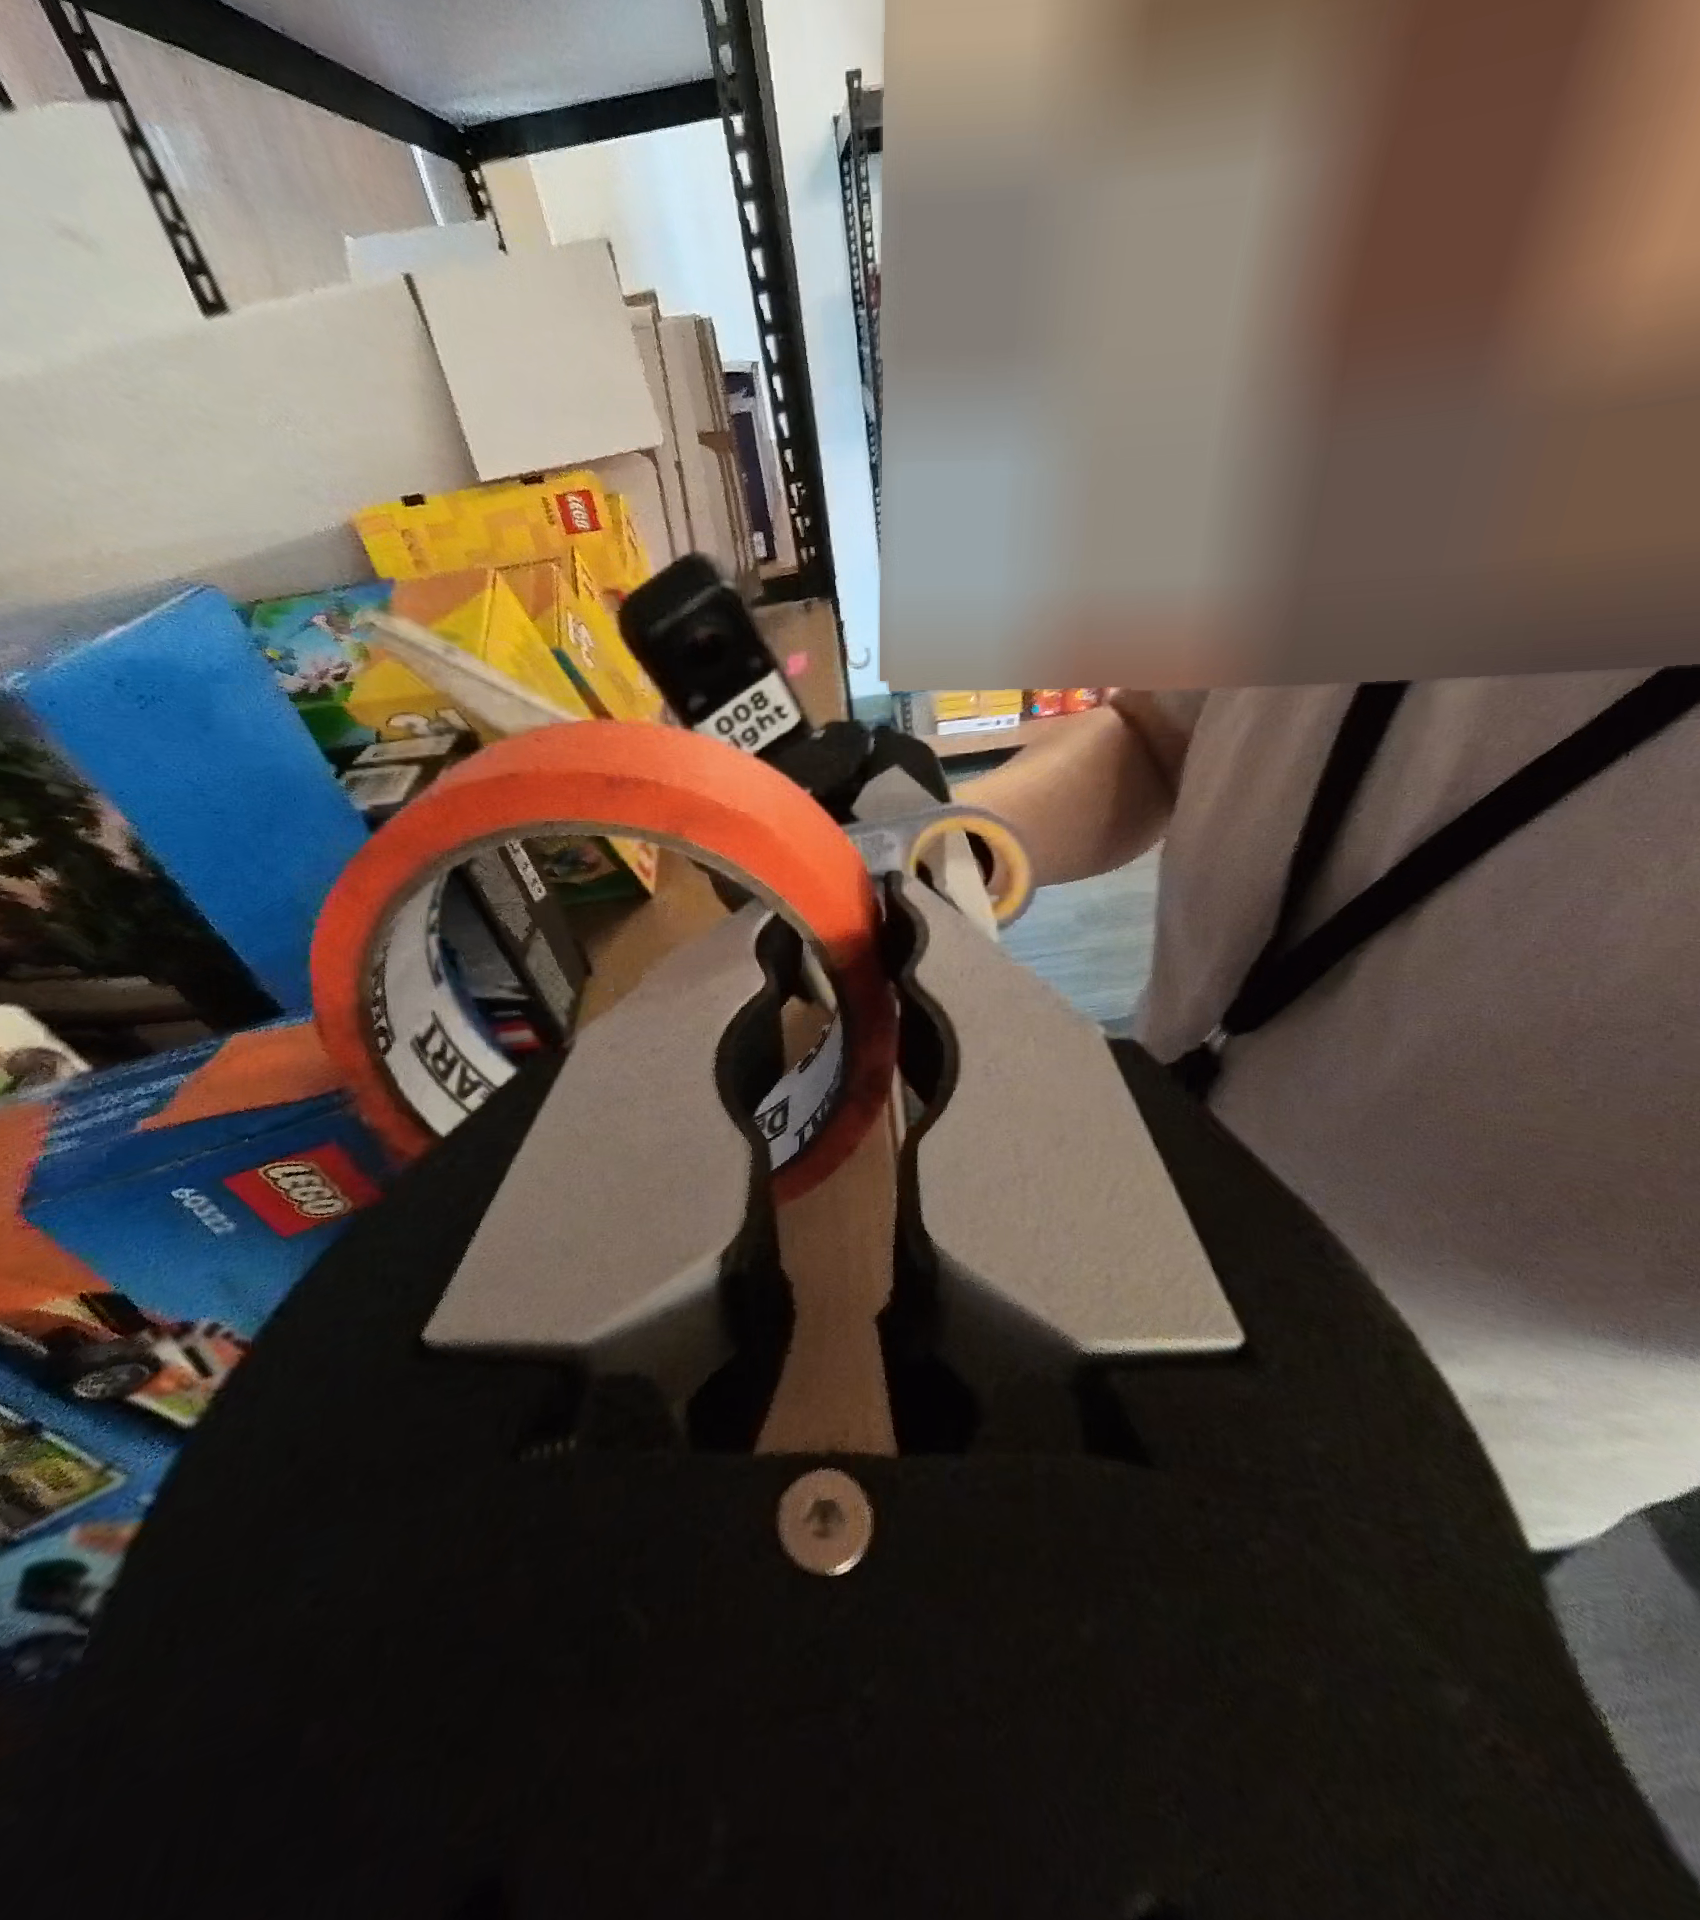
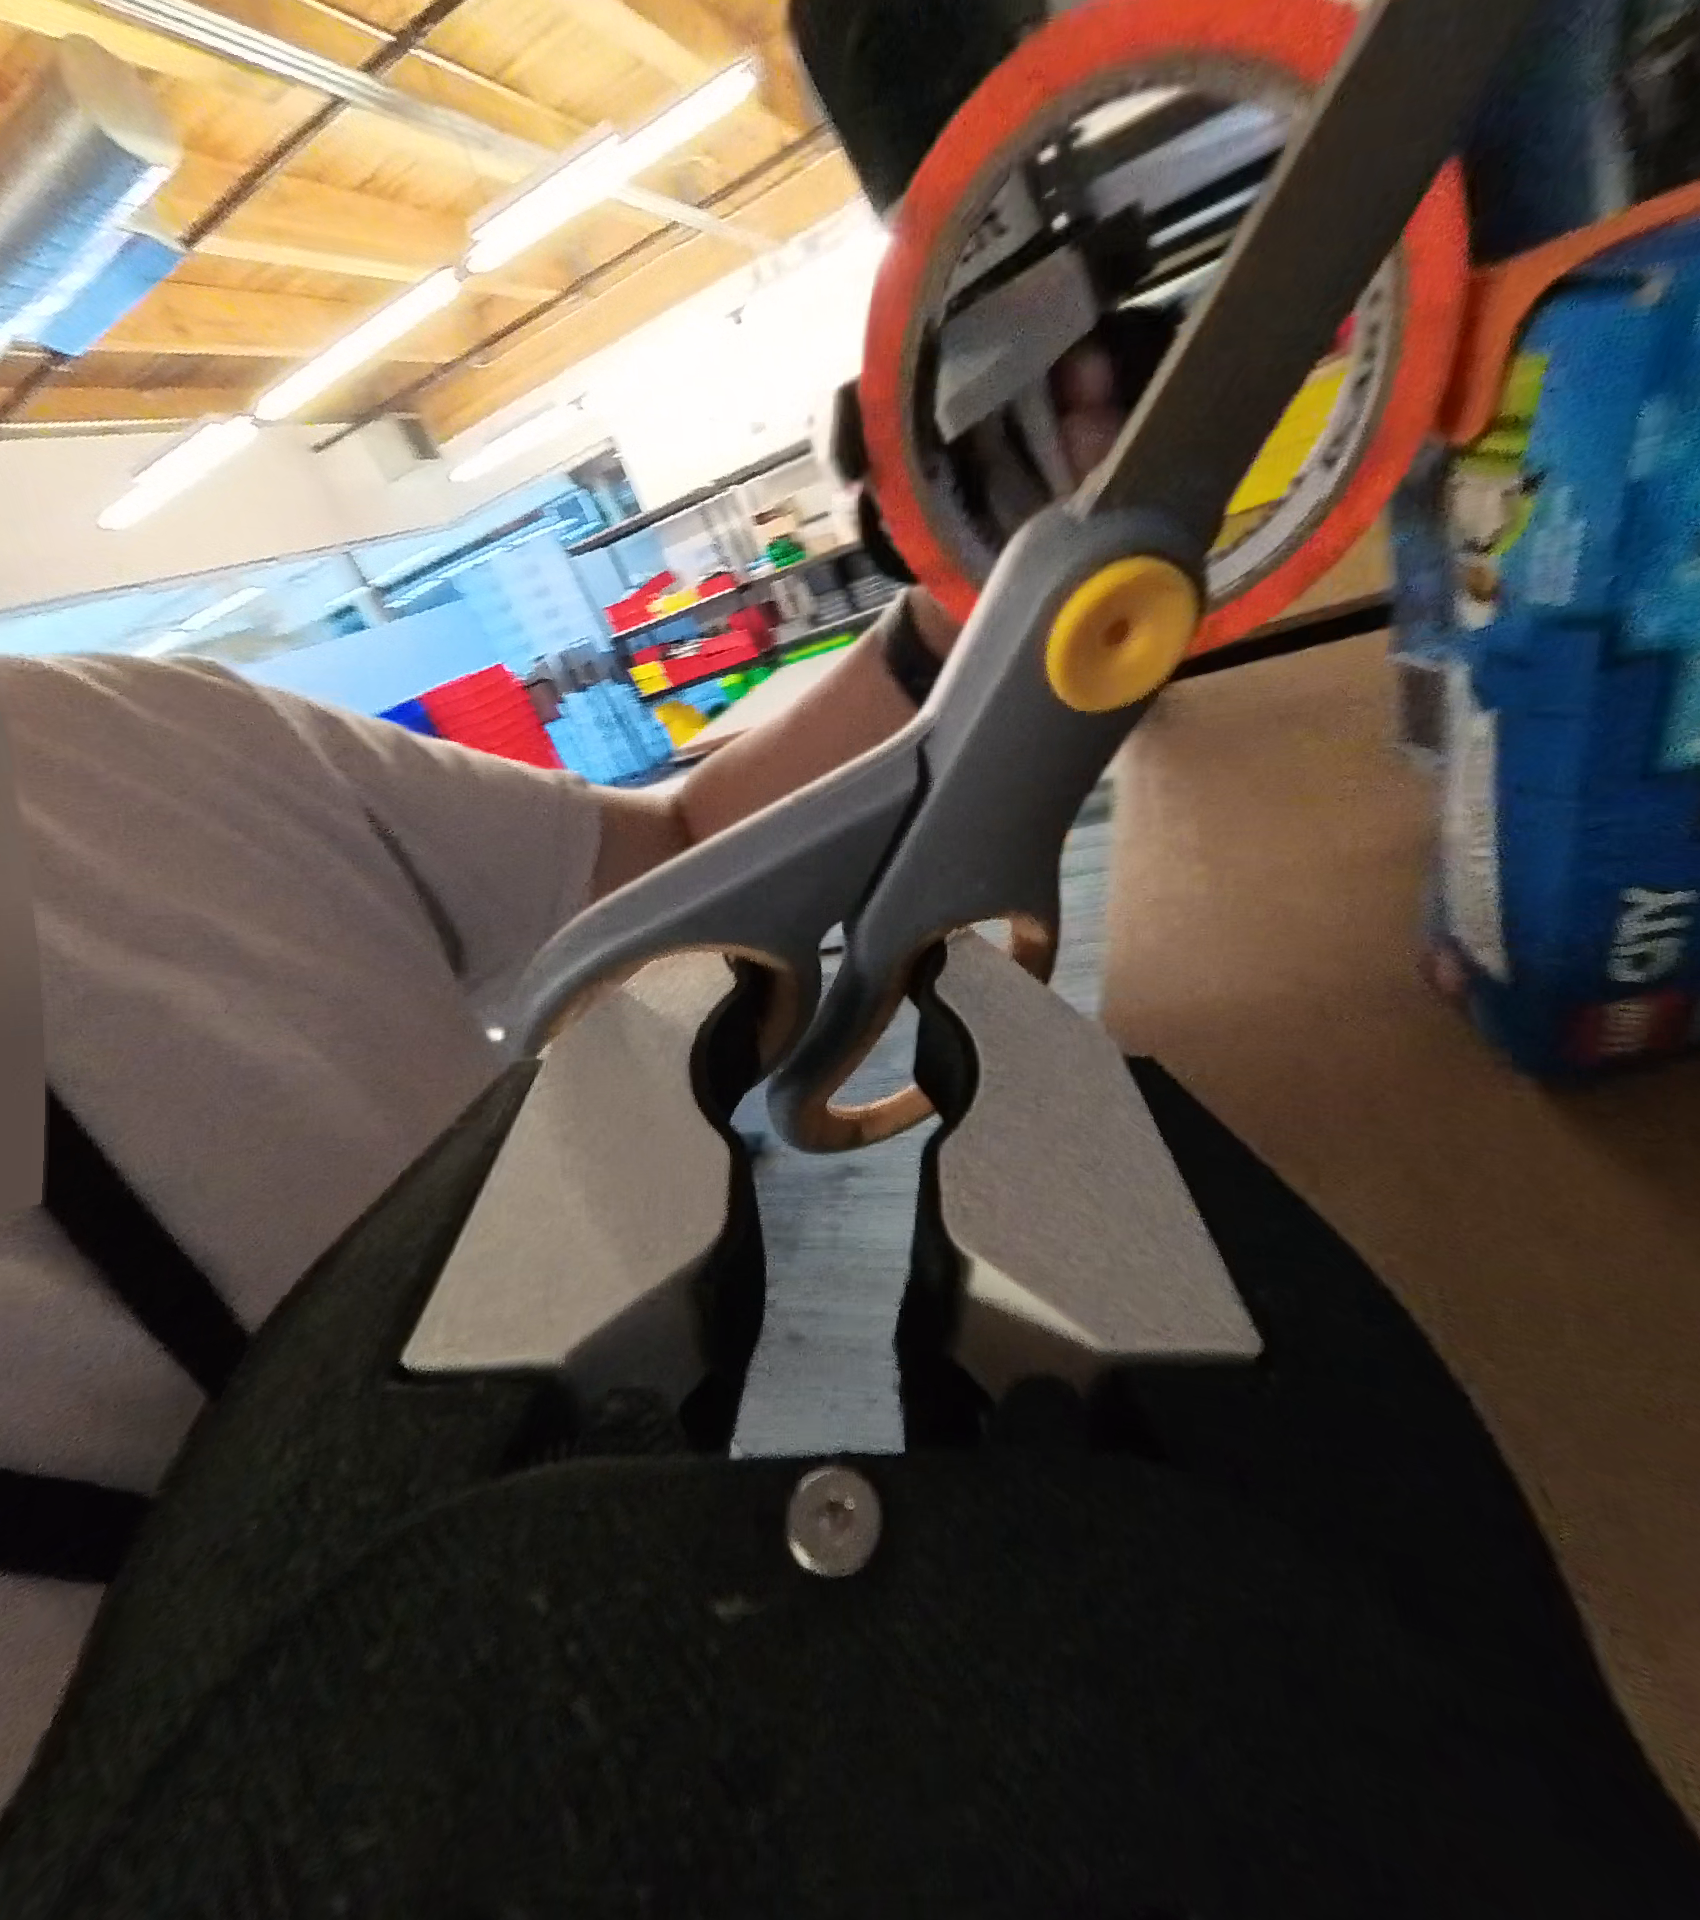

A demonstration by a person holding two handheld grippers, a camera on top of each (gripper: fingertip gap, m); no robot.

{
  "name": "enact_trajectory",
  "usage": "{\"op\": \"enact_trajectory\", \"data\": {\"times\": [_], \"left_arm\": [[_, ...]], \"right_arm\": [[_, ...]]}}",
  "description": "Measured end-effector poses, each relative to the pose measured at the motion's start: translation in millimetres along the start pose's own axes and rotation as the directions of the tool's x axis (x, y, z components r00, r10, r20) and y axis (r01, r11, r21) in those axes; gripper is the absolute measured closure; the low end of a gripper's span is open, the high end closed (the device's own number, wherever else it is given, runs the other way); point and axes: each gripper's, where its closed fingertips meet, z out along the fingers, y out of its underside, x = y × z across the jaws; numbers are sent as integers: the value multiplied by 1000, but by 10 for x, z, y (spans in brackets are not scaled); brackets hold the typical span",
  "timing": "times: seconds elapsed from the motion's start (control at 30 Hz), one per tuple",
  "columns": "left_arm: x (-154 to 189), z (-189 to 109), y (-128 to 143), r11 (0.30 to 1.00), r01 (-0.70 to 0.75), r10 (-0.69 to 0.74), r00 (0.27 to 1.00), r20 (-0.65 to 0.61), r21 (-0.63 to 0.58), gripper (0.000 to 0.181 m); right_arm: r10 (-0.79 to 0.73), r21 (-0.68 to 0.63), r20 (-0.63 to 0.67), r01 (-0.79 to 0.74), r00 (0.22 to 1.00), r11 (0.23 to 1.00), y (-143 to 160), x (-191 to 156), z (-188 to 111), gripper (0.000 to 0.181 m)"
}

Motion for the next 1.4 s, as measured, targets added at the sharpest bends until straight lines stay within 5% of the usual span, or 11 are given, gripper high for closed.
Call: {"op": "enact_trajectory", "data": {"times": [0.37, 0.63, 0.87, 0.93, 1.03, 1.3, 1.4], "left_arm": [[208, -258, -21, 998, 18, -19, 1000, -7, -64, 169], [335, -231, 100, 990, 7, -17, 997, -71, -141, 170], [501, -331, 94, 991, -29, 10, 990, -144, -127, 170], [512, -369, 85, 991, -24, 2, 986, -167, -134, 170], [505, -407, 102, 990, -12, -14, 983, -185, -141, 170], [556, -427, 199, 983, -50, 7, 972, -236, -175, 171], [560, -404, 221, 979, -69, 20, 970, -244, -192, 172]], "right_arm": [[141, -229, 153, -103, 978, 968, 316, -100, 202, 160], [215, -324, 248, -128, 945, 938, -154, -145, 12, 161], [120, -570, 11, -92, 993, 816, -375, 240, -88, 162], [10, -655, -83, -62, 996, 753, -386, 410, -160, 162], [-308, -836, -225, -21, 925, 548, -349, 857, -437, 162], [-458, -951, -41, 105, 888, 289, -506, 803, -296, 163], [-533, -976, 128, 201, 837, 82, -605, 835, -254, 162]]}}
